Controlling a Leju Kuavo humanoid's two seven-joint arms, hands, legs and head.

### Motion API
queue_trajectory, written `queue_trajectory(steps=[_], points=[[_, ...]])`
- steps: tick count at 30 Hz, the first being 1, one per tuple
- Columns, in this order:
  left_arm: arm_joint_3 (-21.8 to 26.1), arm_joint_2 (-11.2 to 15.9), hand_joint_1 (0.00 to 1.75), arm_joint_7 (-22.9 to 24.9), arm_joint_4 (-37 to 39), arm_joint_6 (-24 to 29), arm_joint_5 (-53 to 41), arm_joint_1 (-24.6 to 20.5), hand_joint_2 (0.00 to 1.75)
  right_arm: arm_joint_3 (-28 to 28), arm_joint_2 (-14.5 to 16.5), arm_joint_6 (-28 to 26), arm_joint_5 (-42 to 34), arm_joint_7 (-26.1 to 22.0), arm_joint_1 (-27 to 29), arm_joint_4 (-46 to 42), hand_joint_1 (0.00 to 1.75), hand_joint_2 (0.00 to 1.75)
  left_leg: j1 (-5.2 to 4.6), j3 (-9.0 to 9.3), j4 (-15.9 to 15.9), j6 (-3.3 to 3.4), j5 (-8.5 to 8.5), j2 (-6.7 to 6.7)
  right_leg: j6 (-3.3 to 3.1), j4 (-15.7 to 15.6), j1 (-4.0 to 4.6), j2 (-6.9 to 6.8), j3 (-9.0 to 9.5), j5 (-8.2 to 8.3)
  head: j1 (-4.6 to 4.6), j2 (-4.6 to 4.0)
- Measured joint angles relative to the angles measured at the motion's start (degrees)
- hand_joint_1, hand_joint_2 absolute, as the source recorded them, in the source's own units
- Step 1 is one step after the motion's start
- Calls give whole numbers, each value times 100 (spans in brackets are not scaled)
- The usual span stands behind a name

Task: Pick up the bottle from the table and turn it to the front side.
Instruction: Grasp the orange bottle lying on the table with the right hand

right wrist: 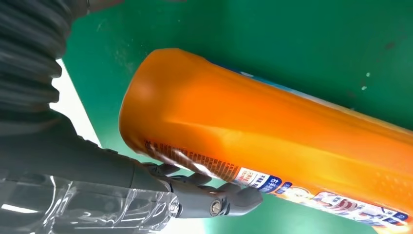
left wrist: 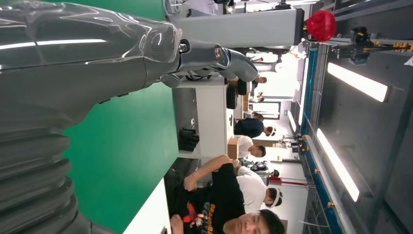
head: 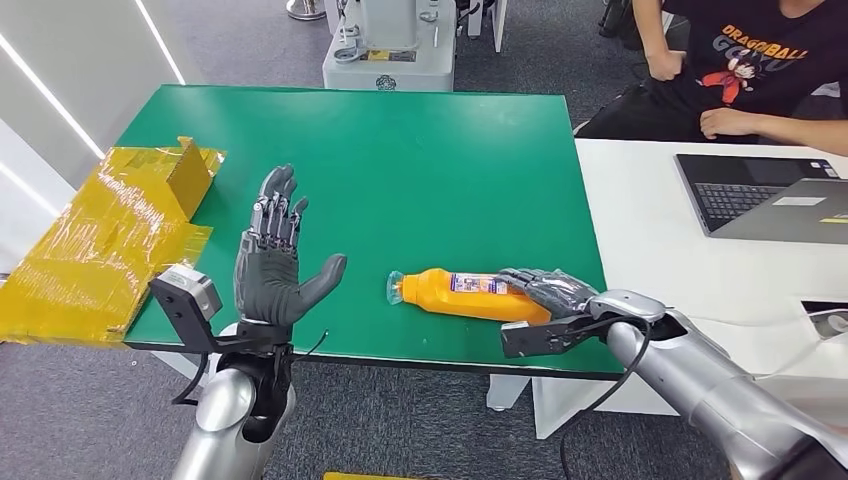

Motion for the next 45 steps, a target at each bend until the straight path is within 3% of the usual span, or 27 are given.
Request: queue_trajectory(steps=[8,15,33,45], points=[[-11,36,0,-2,158,6,39,-64,175,4,119,-664,952,495,-9,215,0,175,0,6,1,2,2,-6,3,0,0,-7,11,2,0,0],[-15,43,0,-30,226,7,36,-62,175,-3,171,-807,1278,639,-48,416,0,175,-2,-2,2,3,2,-6,5,0,-1,-6,8,4,1,0],[-13,42,0,-113,249,60,-51,-49,175,-465,557,-1090,1429,472,-377,541,0,175,0,-10,-1,1,1,-3,1,5,1,-2,-5,1,-1,0],[-13,40,0,-137,249,91,-72,-16,175,-933,901,-674,846,105,-455,555,0,175,-1,-11,-1,1,1,-3,1,4,0,-2,-6,1,-1,0]])
